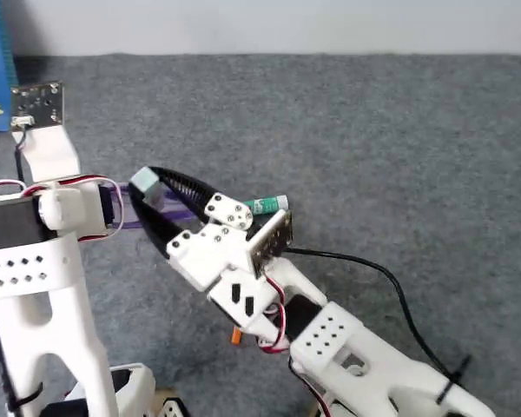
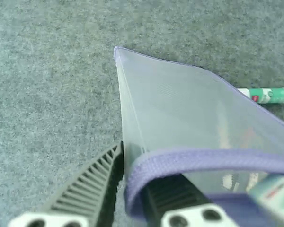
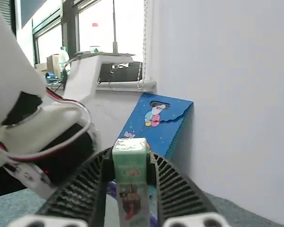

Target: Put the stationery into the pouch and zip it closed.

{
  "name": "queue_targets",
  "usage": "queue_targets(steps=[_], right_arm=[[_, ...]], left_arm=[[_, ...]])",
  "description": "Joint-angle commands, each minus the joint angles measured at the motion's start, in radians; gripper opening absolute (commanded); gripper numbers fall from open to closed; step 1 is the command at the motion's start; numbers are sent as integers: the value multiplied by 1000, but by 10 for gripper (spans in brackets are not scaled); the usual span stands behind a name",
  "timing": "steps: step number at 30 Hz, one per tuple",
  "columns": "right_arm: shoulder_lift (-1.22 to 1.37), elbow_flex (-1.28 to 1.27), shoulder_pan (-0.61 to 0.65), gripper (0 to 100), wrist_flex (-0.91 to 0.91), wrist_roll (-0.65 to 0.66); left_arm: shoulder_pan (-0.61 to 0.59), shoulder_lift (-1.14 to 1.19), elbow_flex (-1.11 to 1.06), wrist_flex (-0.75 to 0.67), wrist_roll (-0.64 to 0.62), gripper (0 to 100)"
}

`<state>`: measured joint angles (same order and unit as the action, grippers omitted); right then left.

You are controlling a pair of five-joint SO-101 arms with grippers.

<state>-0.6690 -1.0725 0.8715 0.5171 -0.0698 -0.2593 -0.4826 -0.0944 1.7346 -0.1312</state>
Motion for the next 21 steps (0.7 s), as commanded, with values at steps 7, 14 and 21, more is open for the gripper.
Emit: queue_targets(steps=[7, 14, 21], right_arm=[[64, 60, -27, 9, 35, -9], [73, 60, -27, 106, 31, -9], [62, 66, -24, 236, -24, -11]], left_arm=[[-17, -5, 39, 15, -11, 12], [-15, -3, 13, 11, -9, 12], [-18, -3, 13, 12, -8, 12]])
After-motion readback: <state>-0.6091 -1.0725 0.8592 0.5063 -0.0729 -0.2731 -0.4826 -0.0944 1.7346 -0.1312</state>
